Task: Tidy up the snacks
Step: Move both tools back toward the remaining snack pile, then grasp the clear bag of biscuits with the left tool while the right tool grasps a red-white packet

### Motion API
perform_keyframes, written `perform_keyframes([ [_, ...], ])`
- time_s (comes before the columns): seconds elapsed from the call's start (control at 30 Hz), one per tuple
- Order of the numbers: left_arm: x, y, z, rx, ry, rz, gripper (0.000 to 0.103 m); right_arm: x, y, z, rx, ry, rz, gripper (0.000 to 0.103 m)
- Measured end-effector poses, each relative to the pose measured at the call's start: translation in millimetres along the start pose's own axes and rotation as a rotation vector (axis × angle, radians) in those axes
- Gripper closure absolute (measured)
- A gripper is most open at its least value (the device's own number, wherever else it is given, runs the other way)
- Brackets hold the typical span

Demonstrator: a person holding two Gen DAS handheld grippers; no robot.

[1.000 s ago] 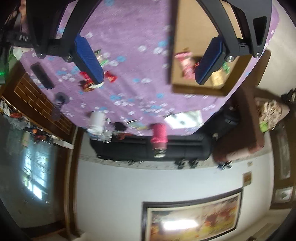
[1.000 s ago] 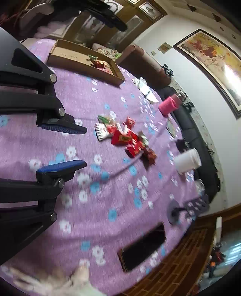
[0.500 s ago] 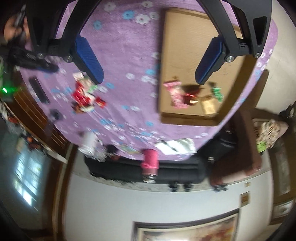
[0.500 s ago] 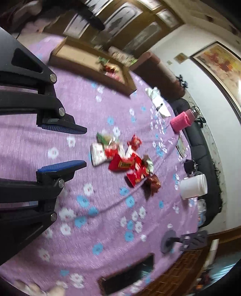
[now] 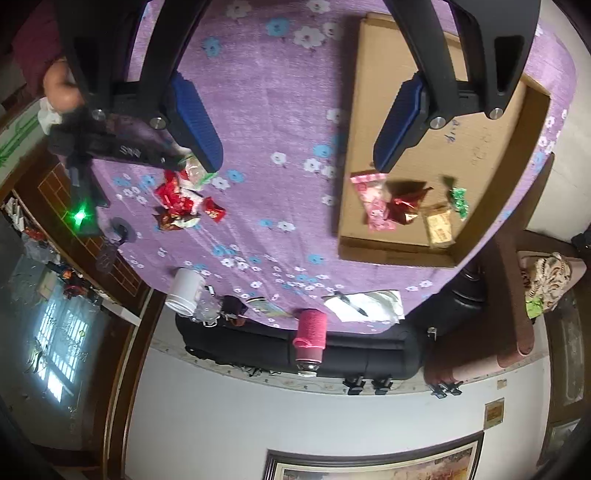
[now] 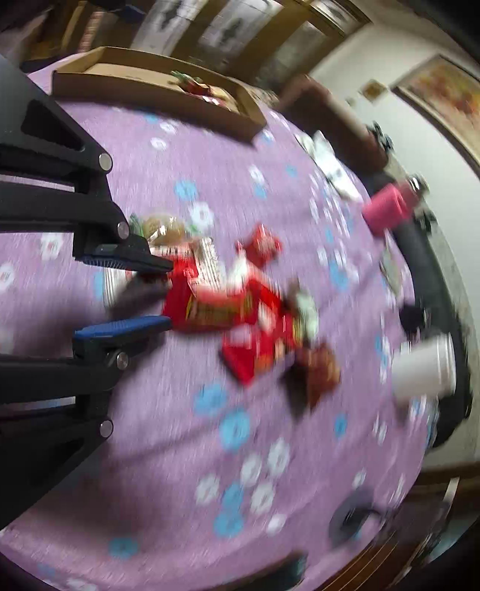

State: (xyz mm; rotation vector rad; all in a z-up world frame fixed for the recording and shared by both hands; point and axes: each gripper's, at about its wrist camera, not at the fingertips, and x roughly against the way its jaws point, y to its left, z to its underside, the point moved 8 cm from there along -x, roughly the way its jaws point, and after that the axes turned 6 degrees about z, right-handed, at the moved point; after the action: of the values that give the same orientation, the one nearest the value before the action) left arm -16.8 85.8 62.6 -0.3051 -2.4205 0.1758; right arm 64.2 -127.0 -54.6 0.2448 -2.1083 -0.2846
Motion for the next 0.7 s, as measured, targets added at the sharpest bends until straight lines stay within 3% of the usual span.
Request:
perform_keyframes([
  [0.07,-0.1,2.3,-0.4,0.002,-0.003,-0.005,0.020,8.3,15.9,5.3,0.039,-0.002,-0.080,0.078],
  [0.23,-9.0,6.9,-1.0,0.047,0.020,0.020,0.020,20.9,3.3,8.7,0.077,-0.058,0.039,0.078],
  [0.37,-18.9,-0.8,1.5,0.031,0.050,0.037,0.020,6.1,4.5,10.1,0.041,-0.006,0.028,0.077],
  [0.7,-53.1,-38.6,13.0,-0.089,0.123,0.078,0.020,-21.9,12.0,-16.7,-0.043,-0.027,0.071,0.073],
])
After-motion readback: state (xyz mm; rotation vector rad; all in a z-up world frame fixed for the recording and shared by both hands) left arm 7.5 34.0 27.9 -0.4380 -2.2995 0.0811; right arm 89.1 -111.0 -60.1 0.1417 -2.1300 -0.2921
